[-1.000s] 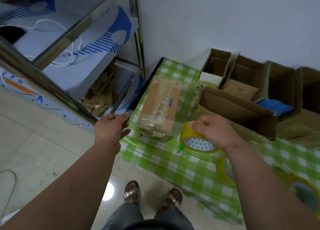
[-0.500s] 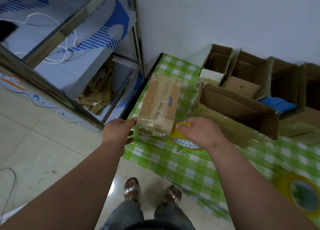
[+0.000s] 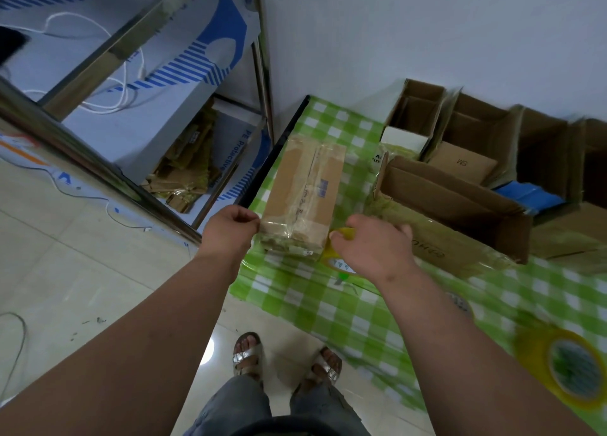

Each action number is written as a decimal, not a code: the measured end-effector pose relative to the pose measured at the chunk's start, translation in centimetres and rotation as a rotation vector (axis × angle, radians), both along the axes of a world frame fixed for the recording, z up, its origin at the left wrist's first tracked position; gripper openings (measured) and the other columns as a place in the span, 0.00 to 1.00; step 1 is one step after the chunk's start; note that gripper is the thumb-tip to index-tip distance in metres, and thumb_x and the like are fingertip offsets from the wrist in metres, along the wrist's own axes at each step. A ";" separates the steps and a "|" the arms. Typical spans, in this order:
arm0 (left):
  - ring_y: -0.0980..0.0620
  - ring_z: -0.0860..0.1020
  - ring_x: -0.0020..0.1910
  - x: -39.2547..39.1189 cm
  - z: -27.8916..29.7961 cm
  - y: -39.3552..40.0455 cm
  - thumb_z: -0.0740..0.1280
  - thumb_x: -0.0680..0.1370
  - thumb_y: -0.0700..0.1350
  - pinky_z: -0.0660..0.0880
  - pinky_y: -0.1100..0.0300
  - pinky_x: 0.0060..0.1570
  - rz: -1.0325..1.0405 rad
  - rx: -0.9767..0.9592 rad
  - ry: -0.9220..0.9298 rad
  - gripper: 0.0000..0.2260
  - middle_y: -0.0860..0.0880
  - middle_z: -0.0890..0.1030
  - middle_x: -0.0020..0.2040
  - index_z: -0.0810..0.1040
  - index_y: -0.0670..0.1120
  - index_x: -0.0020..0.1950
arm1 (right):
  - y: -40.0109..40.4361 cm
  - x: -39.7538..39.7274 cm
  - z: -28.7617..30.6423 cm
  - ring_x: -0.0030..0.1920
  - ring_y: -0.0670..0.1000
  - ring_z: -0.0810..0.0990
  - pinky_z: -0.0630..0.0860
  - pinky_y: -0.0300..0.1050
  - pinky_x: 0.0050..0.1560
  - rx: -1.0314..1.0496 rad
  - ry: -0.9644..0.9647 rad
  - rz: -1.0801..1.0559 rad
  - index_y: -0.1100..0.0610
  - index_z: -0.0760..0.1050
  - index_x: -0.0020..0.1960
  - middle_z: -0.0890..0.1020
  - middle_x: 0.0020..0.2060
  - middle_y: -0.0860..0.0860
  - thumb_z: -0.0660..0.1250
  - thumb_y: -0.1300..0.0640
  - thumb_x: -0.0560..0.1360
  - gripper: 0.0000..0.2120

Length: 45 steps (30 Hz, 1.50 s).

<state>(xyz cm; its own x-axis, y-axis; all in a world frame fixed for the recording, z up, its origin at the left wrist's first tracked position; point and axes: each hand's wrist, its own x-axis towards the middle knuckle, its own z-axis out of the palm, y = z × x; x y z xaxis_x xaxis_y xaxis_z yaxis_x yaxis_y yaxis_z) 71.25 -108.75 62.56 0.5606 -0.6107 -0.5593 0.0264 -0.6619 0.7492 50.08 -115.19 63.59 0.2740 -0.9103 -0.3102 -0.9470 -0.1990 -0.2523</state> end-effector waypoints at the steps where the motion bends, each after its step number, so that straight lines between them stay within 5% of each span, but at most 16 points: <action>1: 0.49 0.77 0.43 -0.1 0.1 -0.2 0.67 0.79 0.38 0.79 0.51 0.47 -0.039 -0.011 -0.051 0.07 0.48 0.81 0.45 0.79 0.50 0.44 | 0.1 0.1 0.0 0.41 0.51 0.71 0.53 0.50 0.50 -0.013 -0.050 -0.005 0.45 0.66 0.45 0.70 0.37 0.42 0.59 0.39 0.75 0.10; 7: 0.45 0.81 0.50 -0.6 0.2 0.9 0.62 0.82 0.42 0.79 0.51 0.53 -0.109 -0.018 -0.038 0.09 0.51 0.82 0.47 0.81 0.51 0.55 | 0.9 0.5 -0.2 0.44 0.48 0.72 0.46 0.42 0.49 -0.079 -0.130 0.065 0.42 0.65 0.39 0.65 0.42 0.41 0.62 0.50 0.76 0.09; 10: 0.49 0.80 0.54 -0.6 0.0 1.8 0.62 0.83 0.44 0.78 0.56 0.54 -0.085 -0.024 0.039 0.12 0.51 0.82 0.55 0.81 0.51 0.62 | 1.0 0.1 -0.5 0.48 0.44 0.68 0.44 0.40 0.50 -0.033 -0.174 0.066 0.39 0.68 0.36 0.64 0.44 0.40 0.63 0.47 0.74 0.09; 14: 0.52 0.77 0.61 -0.7 -0.1 2.4 0.62 0.83 0.44 0.72 0.49 0.67 -0.123 -0.039 0.085 0.13 0.53 0.80 0.61 0.78 0.53 0.65 | 1.0 -0.1 -0.5 0.52 0.42 0.66 0.44 0.41 0.53 0.022 -0.214 0.076 0.37 0.70 0.38 0.65 0.47 0.40 0.59 0.40 0.67 0.03; 23: 0.49 0.80 0.52 0.0 0.3 3.0 0.65 0.81 0.43 0.76 0.46 0.61 -0.280 -0.043 -0.011 0.03 0.51 0.83 0.50 0.76 0.51 0.50 | 1.4 -0.3 -1.0 0.53 0.47 0.71 0.46 0.42 0.50 0.001 -0.167 0.154 0.41 0.67 0.44 0.66 0.46 0.41 0.59 0.40 0.66 0.09; 33: 0.62 0.81 0.45 0.9 0.5 2.7 0.74 0.74 0.48 0.73 0.65 0.44 -0.472 -0.059 -0.190 0.08 0.56 0.85 0.44 0.76 0.52 0.47 | 1.4 -0.8 -1.4 0.50 0.47 0.70 0.48 0.44 0.46 -0.028 -0.182 0.214 0.43 0.66 0.42 0.67 0.46 0.41 0.68 0.37 0.67 0.14; 39: 0.54 0.80 0.47 0.6 0.0 1.8 0.74 0.75 0.51 0.77 0.57 0.46 -0.481 -0.026 -0.377 0.09 0.52 0.83 0.47 0.74 0.52 0.46 | 1.7 0.2 -1.6 0.49 0.50 0.69 0.50 0.46 0.48 -0.103 -0.155 0.154 0.45 0.65 0.38 0.68 0.44 0.44 0.67 0.35 0.70 0.17; 42: 0.54 0.78 0.38 0.4 -0.3 1.7 0.73 0.75 0.52 0.72 0.60 0.34 -0.467 -0.022 -0.412 0.11 0.54 0.80 0.39 0.72 0.54 0.41 | 2.0 0.3 -1.8 0.52 0.50 0.69 0.52 0.47 0.52 -0.096 -0.171 0.106 0.45 0.66 0.38 0.70 0.47 0.45 0.67 0.35 0.70 0.17; 45: 0.57 0.77 0.38 0.3 -0.7 2.0 0.73 0.75 0.51 0.67 0.65 0.32 -0.460 -0.032 -0.453 0.09 0.55 0.79 0.39 0.74 0.53 0.41 | 2.1 0.1 -1.6 0.55 0.50 0.70 0.52 0.48 0.55 -0.044 -0.178 0.116 0.45 0.66 0.38 0.69 0.48 0.44 0.67 0.35 0.70 0.17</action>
